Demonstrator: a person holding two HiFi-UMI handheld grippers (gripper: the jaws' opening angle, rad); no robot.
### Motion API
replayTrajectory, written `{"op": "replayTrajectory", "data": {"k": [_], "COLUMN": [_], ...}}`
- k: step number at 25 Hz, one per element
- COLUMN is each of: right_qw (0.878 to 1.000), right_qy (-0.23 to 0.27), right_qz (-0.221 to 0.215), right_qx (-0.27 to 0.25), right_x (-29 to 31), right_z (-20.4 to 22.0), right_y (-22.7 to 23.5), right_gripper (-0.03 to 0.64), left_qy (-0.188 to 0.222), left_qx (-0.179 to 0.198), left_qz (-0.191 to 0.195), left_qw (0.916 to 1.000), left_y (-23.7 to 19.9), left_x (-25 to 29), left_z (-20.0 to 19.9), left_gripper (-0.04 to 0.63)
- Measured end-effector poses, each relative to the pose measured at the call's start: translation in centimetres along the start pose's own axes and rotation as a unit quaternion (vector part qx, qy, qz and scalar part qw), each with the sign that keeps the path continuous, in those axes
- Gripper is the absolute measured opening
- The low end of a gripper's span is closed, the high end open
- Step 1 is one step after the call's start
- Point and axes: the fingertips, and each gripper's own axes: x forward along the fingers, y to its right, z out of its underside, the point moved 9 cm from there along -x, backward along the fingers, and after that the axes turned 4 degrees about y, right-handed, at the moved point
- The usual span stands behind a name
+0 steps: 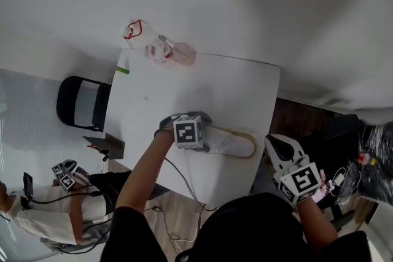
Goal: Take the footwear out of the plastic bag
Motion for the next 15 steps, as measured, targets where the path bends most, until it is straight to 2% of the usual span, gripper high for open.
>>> {"op": "replayTrajectory", "data": {"k": [2,6,10,13,15], "right_qw": [1.0,1.0,1.0,0.999,0.999], "right_qy": [0.002,0.005,0.011,0.017,0.019], "right_qz": [0.001,-0.003,-0.01,-0.016,-0.015], "right_qx": [0.0,-0.005,-0.014,-0.025,-0.03], "right_x": [0.2,0.7,0.7,0.3,-0.1], "right_z": [-0.1,-0.4,-0.7,-0.9,-1.0], "right_y": [0.1,-0.2,-1.1,-1.8,-2.2], "right_gripper": [0.017,0.017,0.017,0.017,0.017], "left_qy": [0.014,0.01,0.023,0.006,-0.009], "left_qx": [-0.013,-0.008,-0.018,0.01,0.031], "left_qz": [-0.016,-0.082,-0.138,-0.222,-0.286], "left_qw": [0.9997,0.9966,0.99,0.9751,0.9578], "left_y": [0.2,1.8,3.6,5.7,7.6], "left_x": [0.0,1.2,1.0,0.8,1.1], "left_z": [-0.1,0.2,0.2,-0.2,-0.3], "left_gripper": [0.443,0.442,0.442,0.44,0.439]}}
